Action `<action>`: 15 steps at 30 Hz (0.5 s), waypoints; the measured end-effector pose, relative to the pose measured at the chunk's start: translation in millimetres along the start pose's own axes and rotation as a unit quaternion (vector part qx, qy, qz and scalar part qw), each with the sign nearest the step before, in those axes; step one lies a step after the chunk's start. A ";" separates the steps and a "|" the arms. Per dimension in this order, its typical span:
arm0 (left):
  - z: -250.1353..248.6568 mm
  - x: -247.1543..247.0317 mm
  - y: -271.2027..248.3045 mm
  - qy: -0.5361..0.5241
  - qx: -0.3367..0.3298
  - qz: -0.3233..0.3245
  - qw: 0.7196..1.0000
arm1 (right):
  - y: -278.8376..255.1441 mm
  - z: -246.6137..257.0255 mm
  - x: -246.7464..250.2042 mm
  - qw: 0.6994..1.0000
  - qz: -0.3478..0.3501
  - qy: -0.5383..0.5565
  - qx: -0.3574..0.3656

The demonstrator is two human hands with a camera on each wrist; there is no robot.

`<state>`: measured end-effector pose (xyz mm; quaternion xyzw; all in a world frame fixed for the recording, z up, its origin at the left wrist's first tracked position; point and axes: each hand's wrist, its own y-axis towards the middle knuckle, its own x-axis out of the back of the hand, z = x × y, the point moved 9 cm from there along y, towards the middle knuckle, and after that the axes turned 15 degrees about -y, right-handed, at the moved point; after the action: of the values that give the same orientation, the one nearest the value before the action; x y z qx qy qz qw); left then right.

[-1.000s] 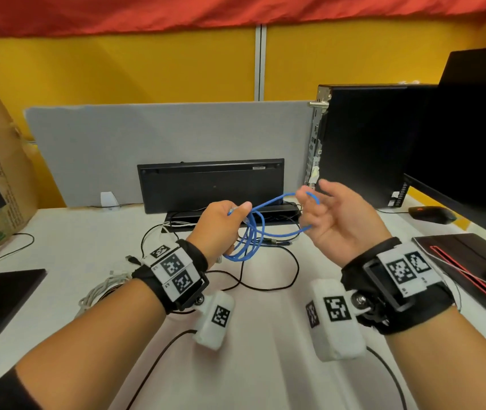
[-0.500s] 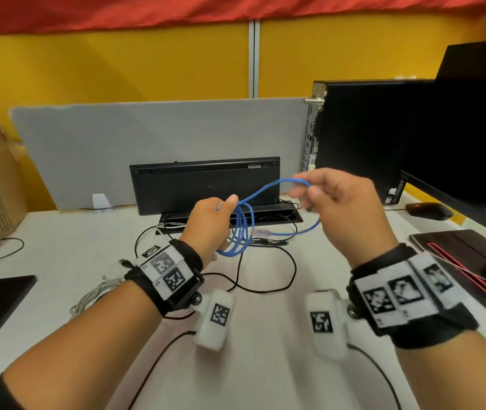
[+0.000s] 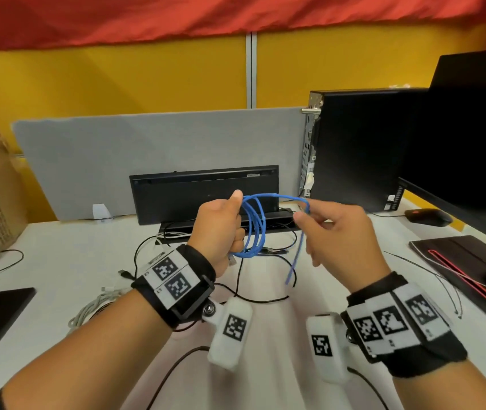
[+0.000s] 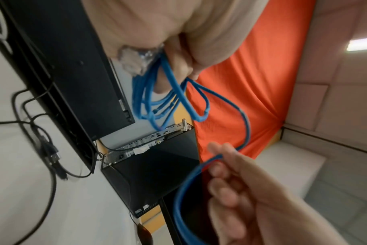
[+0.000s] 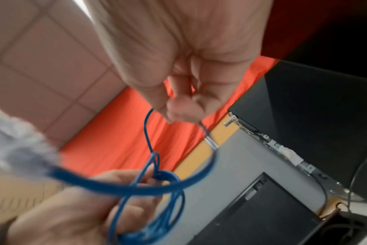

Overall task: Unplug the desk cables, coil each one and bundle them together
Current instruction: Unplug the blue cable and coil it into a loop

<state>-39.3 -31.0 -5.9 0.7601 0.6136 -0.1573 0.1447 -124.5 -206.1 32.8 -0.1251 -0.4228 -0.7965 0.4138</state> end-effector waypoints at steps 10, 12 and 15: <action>-5.8 -8.2 -10.3 0.082 -0.040 -0.003 0.996 | -7.1 -18.9 3.4 0.994 0.047 -0.088 -0.049; -10.4 -4.8 -8.4 0.132 -0.069 -0.025 0.989 | -11.5 4.2 13.3 0.986 -0.001 -0.167 0.018; -12.1 -3.7 -6.3 0.164 -0.090 -0.042 0.981 | -17.6 41.2 23.1 0.973 -0.049 -0.193 0.116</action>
<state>-45.4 -28.0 6.5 0.7329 0.6721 0.0193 0.1037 -158.6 -181.6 60.7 -0.2070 -0.5895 -0.7222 0.2967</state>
